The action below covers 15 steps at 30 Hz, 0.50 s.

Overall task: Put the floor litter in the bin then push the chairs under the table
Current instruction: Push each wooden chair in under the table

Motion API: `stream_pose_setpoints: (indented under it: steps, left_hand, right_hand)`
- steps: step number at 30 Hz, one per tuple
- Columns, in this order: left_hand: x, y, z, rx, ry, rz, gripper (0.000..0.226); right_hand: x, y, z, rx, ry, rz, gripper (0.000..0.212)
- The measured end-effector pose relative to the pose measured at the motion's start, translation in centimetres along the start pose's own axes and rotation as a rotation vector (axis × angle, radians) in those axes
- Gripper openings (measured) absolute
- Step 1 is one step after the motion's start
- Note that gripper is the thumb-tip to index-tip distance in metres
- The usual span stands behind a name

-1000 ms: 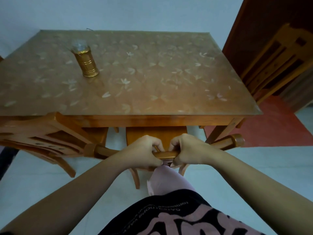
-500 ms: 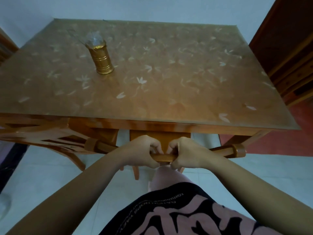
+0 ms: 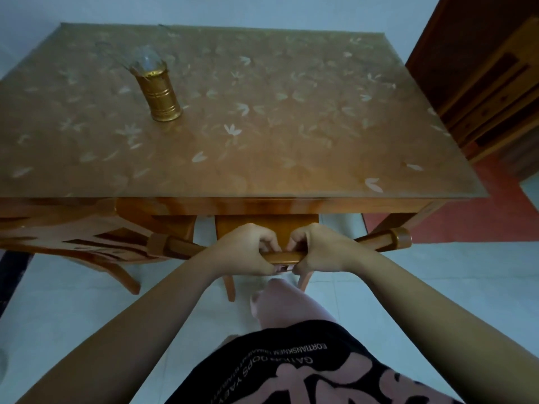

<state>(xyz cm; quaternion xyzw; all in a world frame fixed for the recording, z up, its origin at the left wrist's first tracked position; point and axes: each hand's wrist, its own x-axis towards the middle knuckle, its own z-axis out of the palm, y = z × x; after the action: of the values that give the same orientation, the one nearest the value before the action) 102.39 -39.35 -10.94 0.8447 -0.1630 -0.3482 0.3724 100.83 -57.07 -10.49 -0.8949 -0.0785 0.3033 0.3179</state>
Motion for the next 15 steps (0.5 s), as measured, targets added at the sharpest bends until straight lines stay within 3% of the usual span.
stream_pose_setpoints:
  steps: [15]
  left_hand:
    - [1.6,-1.3,-2.4,0.061,0.031,0.039,0.017]
  right_hand:
    - [2.1,-1.1,-0.5,0.043,0.068,-0.009,0.024]
